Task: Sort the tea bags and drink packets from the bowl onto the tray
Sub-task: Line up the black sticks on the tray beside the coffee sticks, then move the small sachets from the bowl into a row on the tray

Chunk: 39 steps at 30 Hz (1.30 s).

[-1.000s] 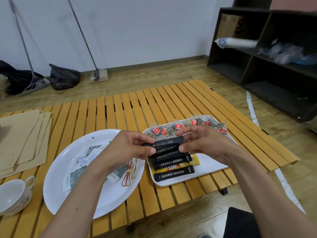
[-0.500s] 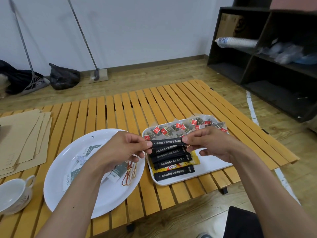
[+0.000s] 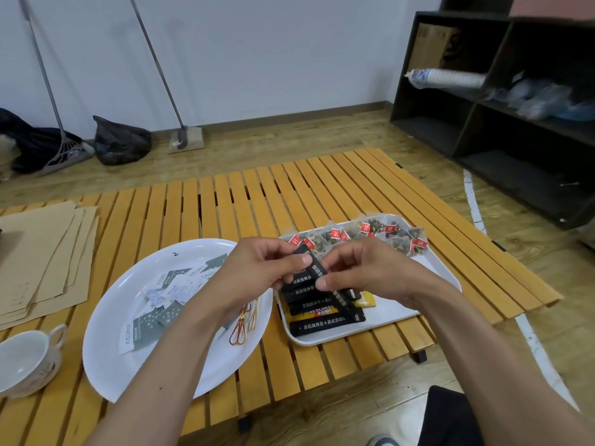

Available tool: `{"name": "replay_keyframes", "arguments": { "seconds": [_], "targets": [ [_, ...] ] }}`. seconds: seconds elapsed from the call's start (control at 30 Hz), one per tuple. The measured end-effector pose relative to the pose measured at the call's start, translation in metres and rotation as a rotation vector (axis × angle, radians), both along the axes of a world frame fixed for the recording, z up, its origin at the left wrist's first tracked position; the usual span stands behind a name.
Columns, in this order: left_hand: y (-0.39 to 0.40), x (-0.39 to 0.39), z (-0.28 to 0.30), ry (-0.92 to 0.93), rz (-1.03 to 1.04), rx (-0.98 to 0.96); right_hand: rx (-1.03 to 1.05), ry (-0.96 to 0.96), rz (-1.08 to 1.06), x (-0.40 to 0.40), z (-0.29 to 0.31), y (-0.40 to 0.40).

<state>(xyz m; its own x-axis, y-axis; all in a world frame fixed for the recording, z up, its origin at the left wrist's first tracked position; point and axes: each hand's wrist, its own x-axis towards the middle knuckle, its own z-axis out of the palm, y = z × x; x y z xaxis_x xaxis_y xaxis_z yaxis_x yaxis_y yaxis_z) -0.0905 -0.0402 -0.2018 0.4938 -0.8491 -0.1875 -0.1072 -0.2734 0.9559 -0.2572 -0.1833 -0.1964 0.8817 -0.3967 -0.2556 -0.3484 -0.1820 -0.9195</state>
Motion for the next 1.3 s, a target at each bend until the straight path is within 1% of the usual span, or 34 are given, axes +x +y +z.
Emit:
{"name": "replay_keyframes", "arguments": {
  "seconds": [0.07,0.13,0.23,0.27,0.4,0.47,0.57,0.7,0.9,1.1,1.23,1.3],
  "targets": [
    [-0.001,-0.003,0.002,-0.008,0.034,-0.021,0.026,-0.026,-0.062,0.000,0.000,-0.001],
    [0.001,-0.003,0.004,-0.007,0.056,-0.002,0.111,-0.032,-0.136,-0.002,0.000,-0.002],
    [0.005,-0.003,0.004,-0.049,-0.049,0.133,0.293,-0.077,-0.245,-0.004,0.000,-0.004],
    [0.006,-0.004,0.003,-0.073,-0.085,0.167,0.310,-0.070,-0.249,-0.004,0.001,-0.004],
    [0.009,0.000,0.001,-0.072,-0.084,0.195,0.175,0.112,-0.165,-0.015,0.002,-0.016],
    [0.012,0.003,0.000,-0.102,-0.096,0.236,0.142,0.192,-0.147,-0.023,0.000,-0.025],
    [0.013,0.003,-0.004,-0.189,-0.164,0.313,0.158,0.286,-0.162,-0.026,-0.005,-0.031],
    [0.011,0.004,-0.005,-0.259,-0.136,0.340,0.098,0.353,-0.260,-0.017,-0.013,-0.026],
    [0.025,0.023,0.001,-0.258,-0.033,0.367,0.076,0.385,-0.320,-0.009,-0.016,-0.023],
    [0.057,0.053,0.009,-0.250,0.199,0.327,0.039,0.380,-0.344,-0.008,-0.016,-0.022],
    [0.082,0.074,0.004,-0.311,0.336,0.367,-0.133,0.342,-0.386,-0.009,-0.009,-0.021],
    [0.092,0.083,-0.003,-0.387,0.381,0.435,-0.250,0.224,-0.405,-0.001,-0.007,-0.012]
  ]
}}
